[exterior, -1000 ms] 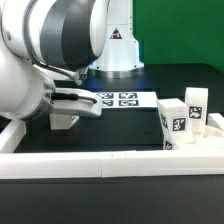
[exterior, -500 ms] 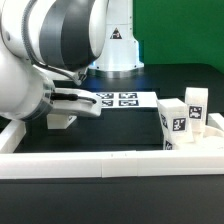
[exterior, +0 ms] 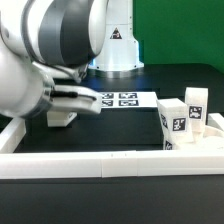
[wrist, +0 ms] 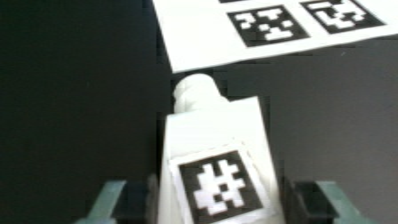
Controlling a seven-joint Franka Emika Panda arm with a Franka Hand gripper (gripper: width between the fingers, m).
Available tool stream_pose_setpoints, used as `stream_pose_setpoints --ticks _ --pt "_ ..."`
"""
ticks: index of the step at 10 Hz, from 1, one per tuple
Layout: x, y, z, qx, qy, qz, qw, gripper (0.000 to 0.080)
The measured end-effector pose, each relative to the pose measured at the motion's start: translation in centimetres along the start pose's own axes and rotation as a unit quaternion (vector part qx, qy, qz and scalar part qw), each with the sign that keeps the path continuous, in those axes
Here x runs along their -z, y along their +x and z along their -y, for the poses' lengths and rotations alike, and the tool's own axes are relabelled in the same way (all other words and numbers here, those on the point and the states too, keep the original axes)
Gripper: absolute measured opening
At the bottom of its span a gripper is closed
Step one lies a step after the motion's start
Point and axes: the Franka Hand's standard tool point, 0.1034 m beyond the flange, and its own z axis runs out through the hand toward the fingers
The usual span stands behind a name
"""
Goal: Assemble stool
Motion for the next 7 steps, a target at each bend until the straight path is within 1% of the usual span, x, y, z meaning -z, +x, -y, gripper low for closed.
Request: stream_pose_setpoints --ticks 1,2,3,4,5,6,7 --pt "1.9 -1.8 0.9 -0.009 0.005 -0.017 1.0 0.0322" --pt "2.9 -3.2 1.5 -0.018 0.008 -0.027 0.999 0.0324" --pt "2.9 -3.4 1.2 -0.009 -0.002 -0.03 1.0 0.0324" --pt "2.1 -1.1 0.1 0.003 -0.025 -0.058 0.998 0.0324" --pt "3.2 -0.2 0.3 0.001 -0.034 -0.1 0.994 0.0324" --pt "4.0 -0.5 0.7 0.007 -0.036 -0.144 0.989 0.0324" --pt "4.1 -0.7 1.2 -0.003 -0.032 -0.169 0.985 0.0324"
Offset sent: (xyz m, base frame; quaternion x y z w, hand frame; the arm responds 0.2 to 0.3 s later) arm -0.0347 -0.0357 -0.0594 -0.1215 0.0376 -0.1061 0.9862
